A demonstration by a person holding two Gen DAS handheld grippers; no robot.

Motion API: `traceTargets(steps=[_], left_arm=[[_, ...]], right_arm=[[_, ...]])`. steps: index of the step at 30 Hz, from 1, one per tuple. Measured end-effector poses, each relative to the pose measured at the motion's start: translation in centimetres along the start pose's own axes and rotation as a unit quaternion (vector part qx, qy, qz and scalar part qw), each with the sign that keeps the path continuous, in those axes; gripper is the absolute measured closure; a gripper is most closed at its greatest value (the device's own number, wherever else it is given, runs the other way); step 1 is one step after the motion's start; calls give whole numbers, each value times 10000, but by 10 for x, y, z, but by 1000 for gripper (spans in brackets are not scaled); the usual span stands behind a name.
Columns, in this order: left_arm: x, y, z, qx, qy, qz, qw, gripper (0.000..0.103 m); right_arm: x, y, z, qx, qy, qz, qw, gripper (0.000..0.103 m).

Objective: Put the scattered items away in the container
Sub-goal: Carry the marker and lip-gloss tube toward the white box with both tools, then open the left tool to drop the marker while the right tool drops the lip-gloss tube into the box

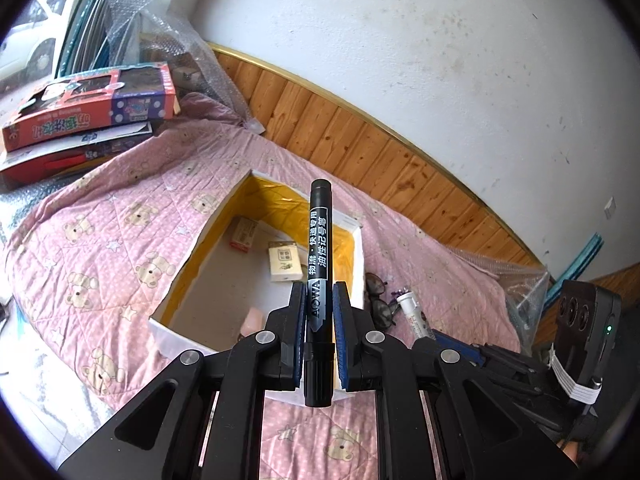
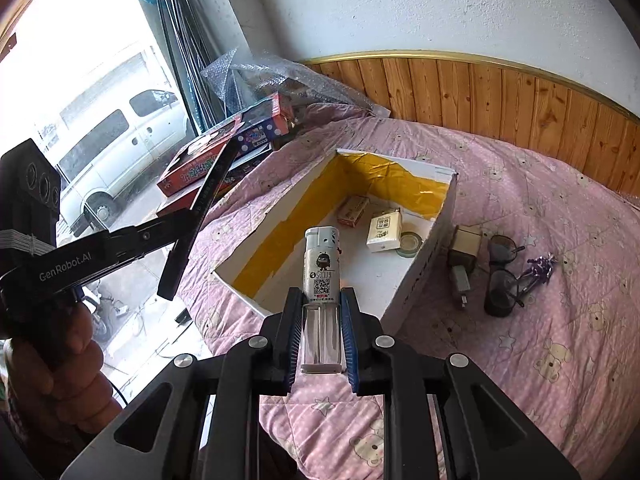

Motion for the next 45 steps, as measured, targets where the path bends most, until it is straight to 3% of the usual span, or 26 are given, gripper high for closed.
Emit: traceTargets(steps=[11,22,28,33,37,45], left_arm=[[18,-25,-27,235,230,-193,9993,91],[23,-53,-34,374,334,-539,9973,91],[16,-96,-24,387,190,-1122,9928,90],[18,-138,-28,677,98,-1566,9853,90],[24,-167,-40,808,156,-1925,9778,90],[32,-202,-43,914,-71,-2395,9666,90]], right_arm=[[47,-28,15,226,-278,-90,9993,83],[79,-71,40,225,-285,-544,9979,83],[95,-109,44,352,-295,-929,9946,83],[87,-148,41,404,-141,-1603,9861,83],[69,-172,37,176,133,-2007,9794,83],[55,-200,38,-251,509,-2360,9701,83]])
Point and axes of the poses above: each gripper's, at about its wrist camera, not at the fingertips, and y roughly against the way its jaws point, z to its right, x to its top, the point moved 1 cm from there along -y, roughly the way its jaws point, and after that the axes turned 4 degrees about -y, right-handed, at the moved point
